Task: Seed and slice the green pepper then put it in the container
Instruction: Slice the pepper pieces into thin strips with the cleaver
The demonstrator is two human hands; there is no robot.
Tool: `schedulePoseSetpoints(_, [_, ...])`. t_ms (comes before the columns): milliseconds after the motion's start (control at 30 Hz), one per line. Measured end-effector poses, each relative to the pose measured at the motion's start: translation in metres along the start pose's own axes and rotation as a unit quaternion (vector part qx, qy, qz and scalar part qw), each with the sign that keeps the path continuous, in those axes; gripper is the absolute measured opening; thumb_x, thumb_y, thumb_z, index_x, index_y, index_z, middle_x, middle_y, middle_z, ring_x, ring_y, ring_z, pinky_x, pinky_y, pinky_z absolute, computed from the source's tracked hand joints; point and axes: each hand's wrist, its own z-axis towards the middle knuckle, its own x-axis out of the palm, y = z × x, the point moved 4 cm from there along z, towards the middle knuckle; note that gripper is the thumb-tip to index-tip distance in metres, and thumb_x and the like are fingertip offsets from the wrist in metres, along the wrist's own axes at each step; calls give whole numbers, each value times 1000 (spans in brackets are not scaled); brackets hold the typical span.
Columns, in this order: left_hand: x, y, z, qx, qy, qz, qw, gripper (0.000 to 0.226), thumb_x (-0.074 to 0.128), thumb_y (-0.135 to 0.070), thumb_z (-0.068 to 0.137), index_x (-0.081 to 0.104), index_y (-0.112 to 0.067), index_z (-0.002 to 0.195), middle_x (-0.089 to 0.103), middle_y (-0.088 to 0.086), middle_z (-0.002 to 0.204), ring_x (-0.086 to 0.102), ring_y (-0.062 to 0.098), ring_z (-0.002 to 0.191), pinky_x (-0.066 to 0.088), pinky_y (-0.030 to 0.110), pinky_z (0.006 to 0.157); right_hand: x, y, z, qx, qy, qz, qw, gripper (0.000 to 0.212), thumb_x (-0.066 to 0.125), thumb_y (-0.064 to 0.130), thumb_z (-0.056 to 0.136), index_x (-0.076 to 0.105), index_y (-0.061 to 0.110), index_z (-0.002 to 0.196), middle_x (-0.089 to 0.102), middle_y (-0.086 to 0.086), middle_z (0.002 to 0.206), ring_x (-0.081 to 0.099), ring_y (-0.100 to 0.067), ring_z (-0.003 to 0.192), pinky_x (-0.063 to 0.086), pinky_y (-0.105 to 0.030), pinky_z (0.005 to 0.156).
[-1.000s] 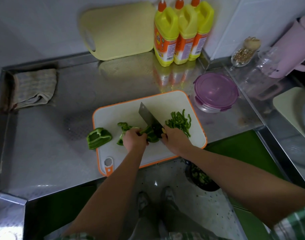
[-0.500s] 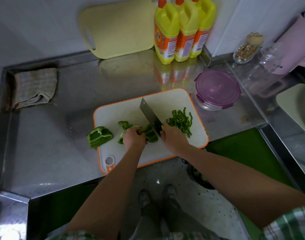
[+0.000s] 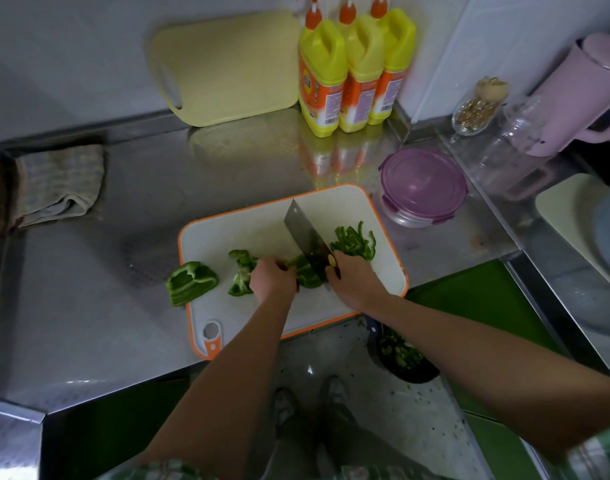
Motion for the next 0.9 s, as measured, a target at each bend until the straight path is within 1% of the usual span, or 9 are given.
schedulePoseSetpoints(33, [1,1,0,-4,-1,5,1000,23,62,-21,93,60,-20,70,67,2,65,66,19,74,50,28,66,1,-1,-1,2,1,-2,1000,16,44,19,99,52,6,96,61,-11,82,54,-22,70,34,-28,59])
schedulePoseSetpoints(200, [1,5,2,-7,-13,0,1000,12,61,-17,92,63,-16,80,68,4,67,68,21,77,50,28,66,4,-3,-3,6,0,4,1000,15,43,19,99,50,8,91,60,-12,80,60,-28,73,40,-30,59])
schedulePoseSetpoints(333, [-9,5,4,9,-62,49,997,15,63,-14,90,69,-8,102,71,10,93,67,26,87,54,34,74,-7,-4,2,30,-40,28,998,16,44,20,99,48,9,88,57,-11,78,54,-24,70,37,-30,59])
schedulePoseSetpoints(433, [-18,0,1,34,-113,111,987,27,66,-11,86,59,-14,113,54,10,116,59,27,94,49,36,74,-18,-8,5,45,-62,48,996,15,45,19,99,46,10,86,52,-8,75,50,-22,68,34,-30,59])
schedulePoseSetpoints(533, [-16,-10,-3,133,-149,176,964,35,66,-6,80,57,-13,114,46,11,117,50,28,101,46,36,76,-25,-17,2,76,-85,84,990,19,46,18,98,47,8,82,54,-11,72,55,-31,66,41,-36,57])
schedulePoseSetpoints(600, [-2,-21,-4,232,-102,209,945,32,64,-6,79,63,-13,111,51,10,114,48,29,103,47,38,80,-26,-24,-1,99,-82,105,986,20,45,20,98,51,5,87,58,-15,75,60,-35,66,51,-45,60])
schedulePoseSetpoints(700, [27,-32,-9,314,0,276,909,39,60,-12,86,60,-18,124,53,7,122,46,28,112,43,35,90,-23,-33,-5,111,-76,118,984,20,47,23,97,56,5,93,62,-16,78,60,-33,61,53,-45,57])
schedulePoseSetpoints(800, [45,-37,-8,311,41,341,886,52,53,-5,88,50,-24,137,47,8,130,43,29,119,41,36,94,-20,-37,-10,112,-72,115,984,18,48,22,97,54,8,87,58,-10,73,53,-23,56,44,-35,53])
schedulePoseSetpoints(900, [45,-41,-5,299,21,371,879,52,48,5,85,53,-20,131,52,11,124,46,31,116,42,36,90,-18,-43,-12,118,-57,122,984,19,48,21,97,51,9,83,50,-2,64,48,-18,54,38,-30,52])
